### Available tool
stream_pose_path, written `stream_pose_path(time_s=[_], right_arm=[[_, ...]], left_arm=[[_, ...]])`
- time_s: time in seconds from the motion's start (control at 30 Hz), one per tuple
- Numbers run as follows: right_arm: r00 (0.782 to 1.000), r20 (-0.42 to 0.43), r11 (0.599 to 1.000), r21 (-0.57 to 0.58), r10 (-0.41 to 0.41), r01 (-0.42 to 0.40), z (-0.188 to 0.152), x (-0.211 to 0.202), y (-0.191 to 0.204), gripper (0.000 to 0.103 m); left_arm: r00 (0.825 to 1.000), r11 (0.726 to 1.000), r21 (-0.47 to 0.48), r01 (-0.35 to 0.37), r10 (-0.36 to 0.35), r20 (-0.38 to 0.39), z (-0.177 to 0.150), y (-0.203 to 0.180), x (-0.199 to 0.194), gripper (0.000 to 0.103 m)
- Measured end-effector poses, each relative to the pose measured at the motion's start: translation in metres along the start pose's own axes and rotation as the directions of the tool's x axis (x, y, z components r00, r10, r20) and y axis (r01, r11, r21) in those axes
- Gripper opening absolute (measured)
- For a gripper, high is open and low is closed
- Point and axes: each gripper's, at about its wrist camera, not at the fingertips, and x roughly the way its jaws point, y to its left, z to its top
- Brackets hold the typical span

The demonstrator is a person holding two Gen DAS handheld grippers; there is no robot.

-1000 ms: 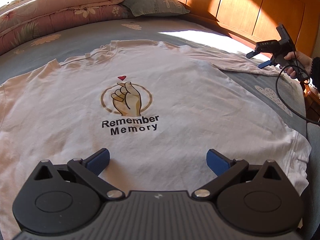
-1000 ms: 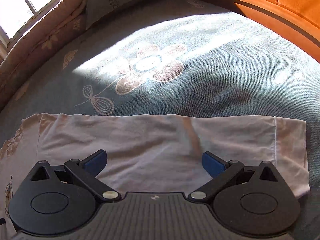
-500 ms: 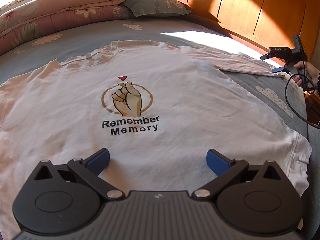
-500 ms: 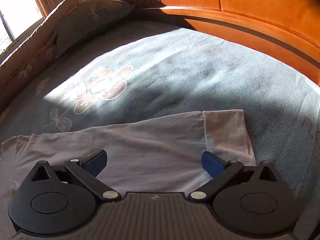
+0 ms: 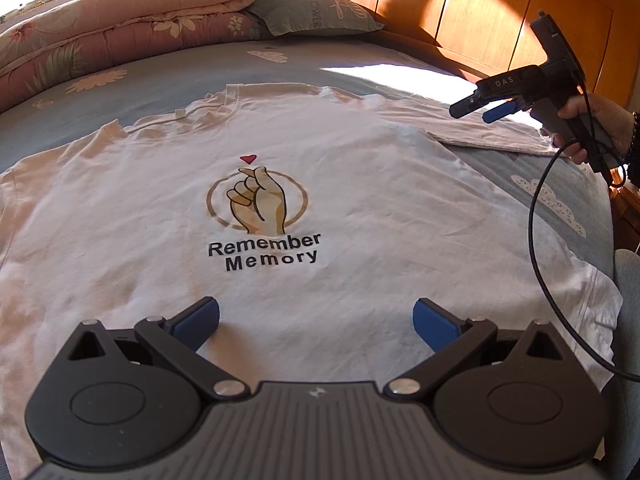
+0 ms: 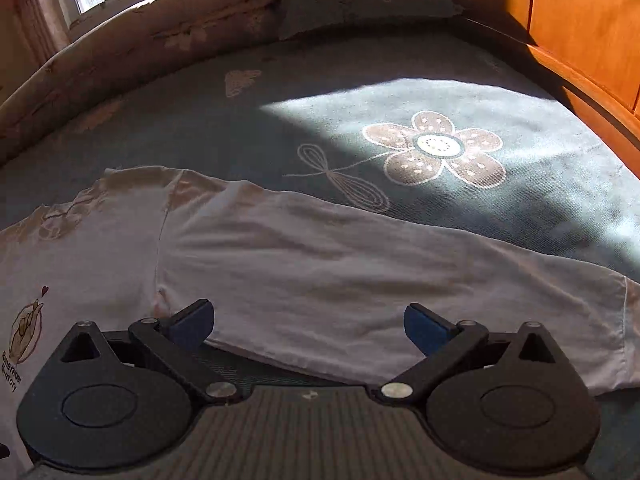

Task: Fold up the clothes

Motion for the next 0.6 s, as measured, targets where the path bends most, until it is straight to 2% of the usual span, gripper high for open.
stream_pose_path(time_s=[0.13, 0.2, 0.27, 0.43, 0.5, 0.6], right_arm=[[0.999, 0.016, 0.99, -0.138, -0.032, 0.034, 0.012, 0.031, 0.065, 0.103], [0.995, 0.012, 0.977, -0.188, -0.098, 0.099, 0.011, 0.047, 0.08, 0.103], [0.992, 0.019, 0.973, -0.198, -0.121, 0.122, 0.004, 0.051, 0.077, 0.103], [0.993, -0.034, 0.986, -0.128, -0.115, 0.11, -0.022, 0.023, 0.048, 0.103], [0.991, -0.051, 0.981, -0.162, -0.12, 0.11, -0.036, 0.003, 0.049, 0.103], [0.997, -0.035, 0.973, -0.223, -0.068, 0.058, -0.053, -0.03, 0.064, 0.103]], left_arm=[[1.0, 0.999, 0.026, -0.022, 0.022, -0.005, -0.001, -0.005, 0.001, 0.102], [1.0, 0.999, 0.028, -0.02, 0.021, -0.002, -0.001, -0.005, 0.0, 0.102], [1.0, 1.0, 0.018, -0.02, 0.02, -0.001, -0.001, -0.004, 0.0, 0.102], [1.0, 1.0, 0.001, -0.028, 0.028, -0.001, 0.0, 0.001, -0.001, 0.102], [1.0, 1.0, -0.003, -0.03, 0.03, 0.003, 0.0, 0.001, -0.003, 0.102], [0.999, 0.999, -0.006, -0.041, 0.041, 0.007, 0.001, 0.001, -0.005, 0.102]])
